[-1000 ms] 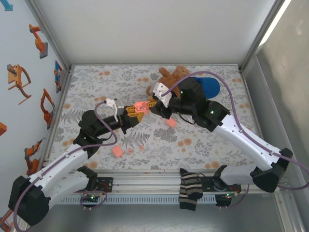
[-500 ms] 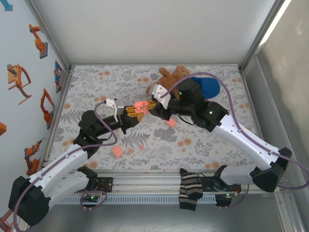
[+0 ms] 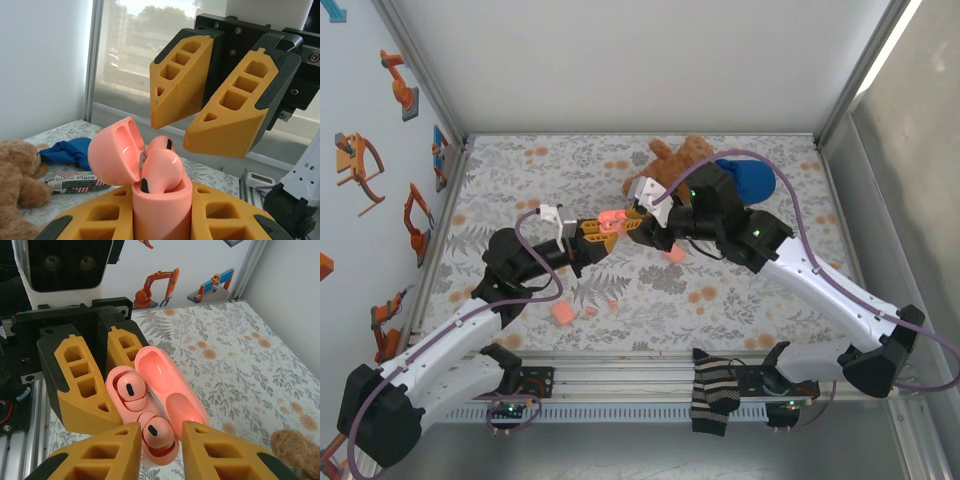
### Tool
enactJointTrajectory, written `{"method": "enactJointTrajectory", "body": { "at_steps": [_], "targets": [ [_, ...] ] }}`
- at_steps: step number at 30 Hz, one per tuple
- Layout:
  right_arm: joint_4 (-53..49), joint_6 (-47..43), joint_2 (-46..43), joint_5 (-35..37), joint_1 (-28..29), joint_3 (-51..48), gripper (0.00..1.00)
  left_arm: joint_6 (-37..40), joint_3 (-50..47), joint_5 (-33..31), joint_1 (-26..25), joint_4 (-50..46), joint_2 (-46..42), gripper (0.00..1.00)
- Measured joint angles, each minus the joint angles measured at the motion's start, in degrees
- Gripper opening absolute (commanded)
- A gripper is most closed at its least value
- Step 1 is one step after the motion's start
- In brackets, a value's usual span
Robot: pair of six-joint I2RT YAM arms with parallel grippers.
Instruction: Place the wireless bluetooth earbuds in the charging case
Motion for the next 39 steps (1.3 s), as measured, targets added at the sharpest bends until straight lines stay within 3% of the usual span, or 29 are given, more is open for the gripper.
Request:
{"method": "enactJointTrajectory", "body": {
  "at_steps": [6, 14, 21, 26, 33, 39],
  "targets": [
    [0.02, 2.25, -0.24, 1.36, 0.00, 0.09, 0.45, 0.00, -0.02, -0.02, -0.22, 0.33, 0.00, 0.00],
    [1.68, 8.46, -3.87, 6.67, -0.57, 0.48, 0.73, 0.09, -0.59, -0.09, -0.26, 4.42, 0.00, 0.00],
    [5.68, 20.72, -7.37, 3.26, -9.51, 0.15, 0.88, 1.62, -0.98, -0.15, -0.26, 7.13, 0.46, 0.00],
    [9.27, 29.70, -8.35, -4.00, -13.81, -1.29, 0.90, 3.54, -0.87, 0.35, -0.26, 9.42, 2.67, 0.00],
    [13.60, 38.23, -6.12, -14.64, -14.05, -2.99, 0.91, 6.62, 2.34, 3.37, -0.26, 12.76, 7.80, 0.00],
    [14.62, 41.22, -3.98, -19.47, -14.05, -2.99, 0.90, 6.82, 5.66, 6.60, -0.26, 16.74, 11.76, 0.00]
  ]
}}
